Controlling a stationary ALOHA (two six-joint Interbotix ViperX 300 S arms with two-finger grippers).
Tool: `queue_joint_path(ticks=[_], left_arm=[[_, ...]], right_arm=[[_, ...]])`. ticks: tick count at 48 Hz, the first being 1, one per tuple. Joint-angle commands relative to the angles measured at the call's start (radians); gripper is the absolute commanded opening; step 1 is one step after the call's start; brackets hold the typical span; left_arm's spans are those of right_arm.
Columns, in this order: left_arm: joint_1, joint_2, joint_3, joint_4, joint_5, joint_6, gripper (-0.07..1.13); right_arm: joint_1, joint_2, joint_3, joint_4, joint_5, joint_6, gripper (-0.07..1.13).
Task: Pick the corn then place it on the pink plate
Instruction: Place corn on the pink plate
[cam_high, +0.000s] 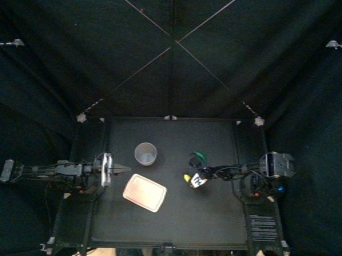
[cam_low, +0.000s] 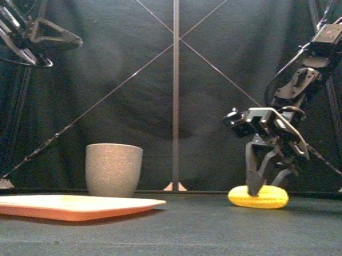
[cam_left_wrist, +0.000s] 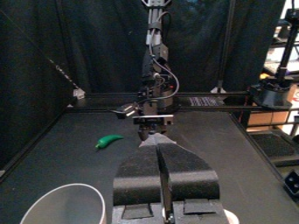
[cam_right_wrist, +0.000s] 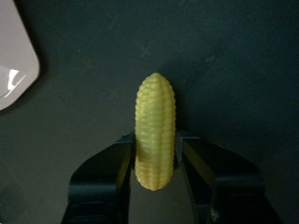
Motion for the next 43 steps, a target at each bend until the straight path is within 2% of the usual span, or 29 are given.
queue_joint_path(ticks=[1,4,19,34,43], left_arm=[[0.003,0.002,-0.018,0.003,-0.005,0.000,-0.03],[0.003,0.002,-0.018,0.003,-0.005,0.000,-0.03],[0.003,0.002,-0.020,0.003,-0.003,0.000,-0.03],[0.003,0.000,-0.020,0.003,-0.005,0.000,-0.03],[0.003,0.002,-0.020,0.003,-0.005,0.000,-0.03]], right_arm=[[0.009,-0.008,-0.037,-0.008,-0.003,-0.005,0.54],[0.026,-0.014,-0.069,-0.025,-0.005,-0.005,0.51],[0.109,0.008,-0.301,-0.107,-0.003,-0.006,0.51],[0.181,0.215,-0.568,-0.209,-0.026,-0.005,0.51],[0.184,0.331,-0.693,-0.247,-0.017,-0.006,0.52]])
